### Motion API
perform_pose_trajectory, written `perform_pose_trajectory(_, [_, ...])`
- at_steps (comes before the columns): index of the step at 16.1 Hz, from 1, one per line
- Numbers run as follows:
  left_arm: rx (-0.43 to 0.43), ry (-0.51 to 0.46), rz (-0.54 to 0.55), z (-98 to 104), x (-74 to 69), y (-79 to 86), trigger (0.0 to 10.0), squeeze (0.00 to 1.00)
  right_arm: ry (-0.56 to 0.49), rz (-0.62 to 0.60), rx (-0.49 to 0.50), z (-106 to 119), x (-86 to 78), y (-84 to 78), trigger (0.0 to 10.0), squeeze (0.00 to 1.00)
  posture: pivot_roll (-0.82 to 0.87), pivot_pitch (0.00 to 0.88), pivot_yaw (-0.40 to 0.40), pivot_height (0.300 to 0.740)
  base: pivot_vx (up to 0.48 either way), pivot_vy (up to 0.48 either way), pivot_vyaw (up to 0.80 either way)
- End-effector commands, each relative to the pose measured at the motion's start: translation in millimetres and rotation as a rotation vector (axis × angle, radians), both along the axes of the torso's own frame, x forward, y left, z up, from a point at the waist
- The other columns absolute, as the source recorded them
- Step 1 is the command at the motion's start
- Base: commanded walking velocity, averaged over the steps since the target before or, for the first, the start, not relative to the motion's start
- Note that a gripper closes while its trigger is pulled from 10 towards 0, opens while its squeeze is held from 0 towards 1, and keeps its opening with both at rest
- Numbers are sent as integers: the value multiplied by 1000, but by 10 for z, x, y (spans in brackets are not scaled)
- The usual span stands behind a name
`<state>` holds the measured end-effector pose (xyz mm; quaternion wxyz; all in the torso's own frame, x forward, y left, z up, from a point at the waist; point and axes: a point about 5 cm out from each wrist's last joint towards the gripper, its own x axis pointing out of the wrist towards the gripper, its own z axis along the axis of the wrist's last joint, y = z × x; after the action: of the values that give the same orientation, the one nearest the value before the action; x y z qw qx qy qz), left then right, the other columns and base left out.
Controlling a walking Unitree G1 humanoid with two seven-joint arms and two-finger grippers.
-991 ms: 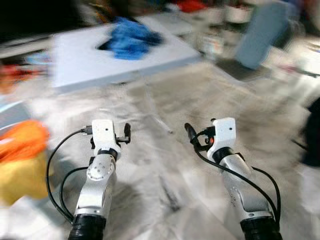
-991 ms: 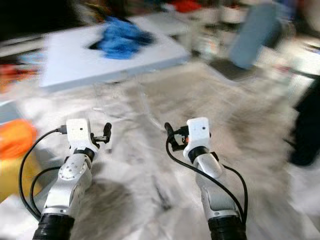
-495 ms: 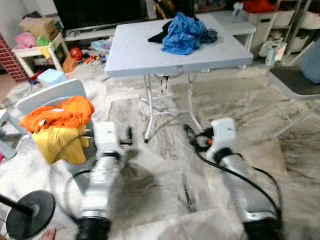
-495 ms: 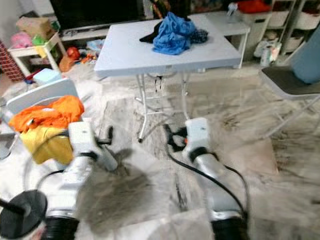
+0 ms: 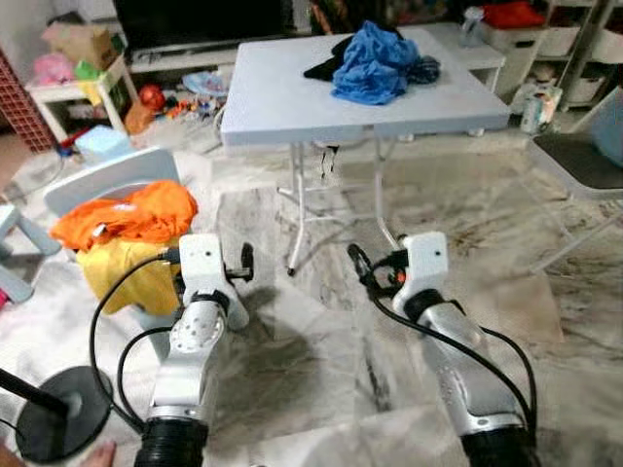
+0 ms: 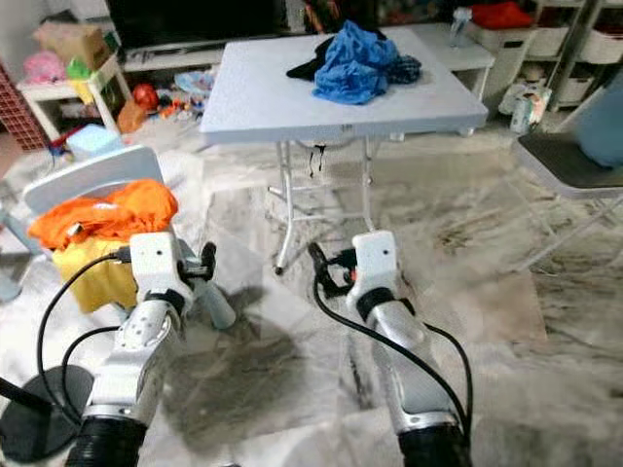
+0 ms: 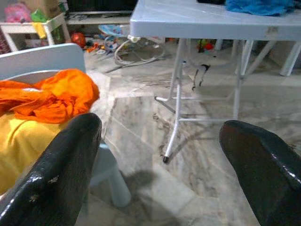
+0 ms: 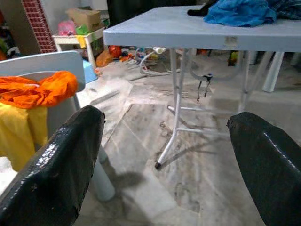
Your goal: Hang hanger
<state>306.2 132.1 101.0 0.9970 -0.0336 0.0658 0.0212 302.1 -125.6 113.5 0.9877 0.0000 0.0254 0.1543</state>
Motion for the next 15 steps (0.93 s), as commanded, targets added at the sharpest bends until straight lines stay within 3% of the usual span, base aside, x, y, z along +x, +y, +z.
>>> perform_pose_trajectory(1, [9,4,-16,10,7,-56,10000,0,-1,-27,-4,13,0,-67,10000,0,-137,0,47,740,0,480,0])
perform_pose_trajectory(5, [11,1,-29,3,18,-54,10000,0,2,-37,-4,-1,-15,-74,10000,0,-147,0,53,740,0,480,0])
perform_pose_trajectory(12, [-95,-61,-140,85,-4,-137,10000,0,-9,-35,-28,22,-40,-122,10000,0,-161,0,58,740,0,0,0])
perform_pose_trajectory(15, [-101,-63,-135,86,-19,-113,10000,0,1,-20,-26,-13,-66,-77,10000,0,-144,0,48,740,274,0,0])
